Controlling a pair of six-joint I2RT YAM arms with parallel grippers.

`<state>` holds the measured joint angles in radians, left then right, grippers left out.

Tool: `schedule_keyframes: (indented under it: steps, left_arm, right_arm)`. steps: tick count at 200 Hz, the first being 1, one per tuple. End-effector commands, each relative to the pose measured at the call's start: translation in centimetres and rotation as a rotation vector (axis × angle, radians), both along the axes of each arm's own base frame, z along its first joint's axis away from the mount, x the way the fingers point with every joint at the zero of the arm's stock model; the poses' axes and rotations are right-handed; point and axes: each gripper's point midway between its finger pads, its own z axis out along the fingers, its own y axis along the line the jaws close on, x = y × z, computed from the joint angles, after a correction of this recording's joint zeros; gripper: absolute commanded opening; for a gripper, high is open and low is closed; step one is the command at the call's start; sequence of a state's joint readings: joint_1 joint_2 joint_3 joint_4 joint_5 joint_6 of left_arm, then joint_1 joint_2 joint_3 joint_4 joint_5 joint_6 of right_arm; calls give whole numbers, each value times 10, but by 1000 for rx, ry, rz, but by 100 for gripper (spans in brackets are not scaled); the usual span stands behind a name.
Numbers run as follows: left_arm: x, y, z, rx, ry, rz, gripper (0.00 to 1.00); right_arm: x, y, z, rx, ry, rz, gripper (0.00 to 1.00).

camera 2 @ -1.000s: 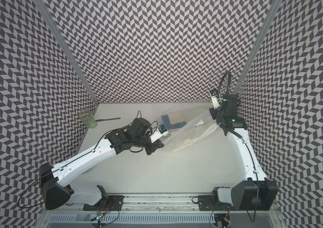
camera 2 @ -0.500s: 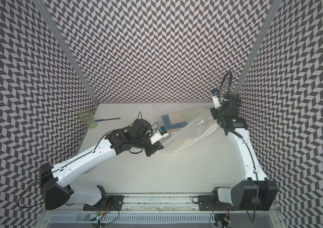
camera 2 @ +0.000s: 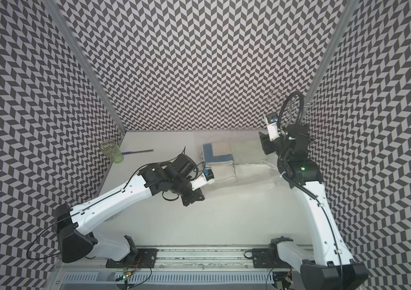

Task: Place the folded towel into the vacuum bag
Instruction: Close the vacuum bag at the center of the board, then adjust the vacuum bag at the center of the board.

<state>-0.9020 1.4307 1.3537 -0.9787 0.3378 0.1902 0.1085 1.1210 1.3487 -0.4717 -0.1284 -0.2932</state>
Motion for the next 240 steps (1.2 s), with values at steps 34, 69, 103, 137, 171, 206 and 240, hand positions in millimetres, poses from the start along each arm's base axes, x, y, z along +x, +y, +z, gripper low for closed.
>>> schedule_keyframes:
  steps: [34,69,103,137,171,206,240]
  left_arm:
    - [-20,-14,-11,-9,92,-59,0]
    - [-18,-17,-30,25,122,-58,0]
    - [-14,-22,-37,19,133,-42,0]
    - [16,-14,-51,21,163,89,0]
    - [40,11,-70,54,185,220,0]
    - [66,45,-80,108,148,374,3]
    - [89,85,-62,128,55,529,23]
  right_arm:
    - [12,57,-101,255,339,-47,42]
    - [16,82,-230,279,558,-101,43]
    - [27,87,-329,200,817,-193,40]
    - [43,122,-378,139,904,-140,40]
    - [64,178,-389,183,936,-27,40]
    - [76,230,-376,284,951,58,41]
    - [75,226,-322,343,884,104,47]
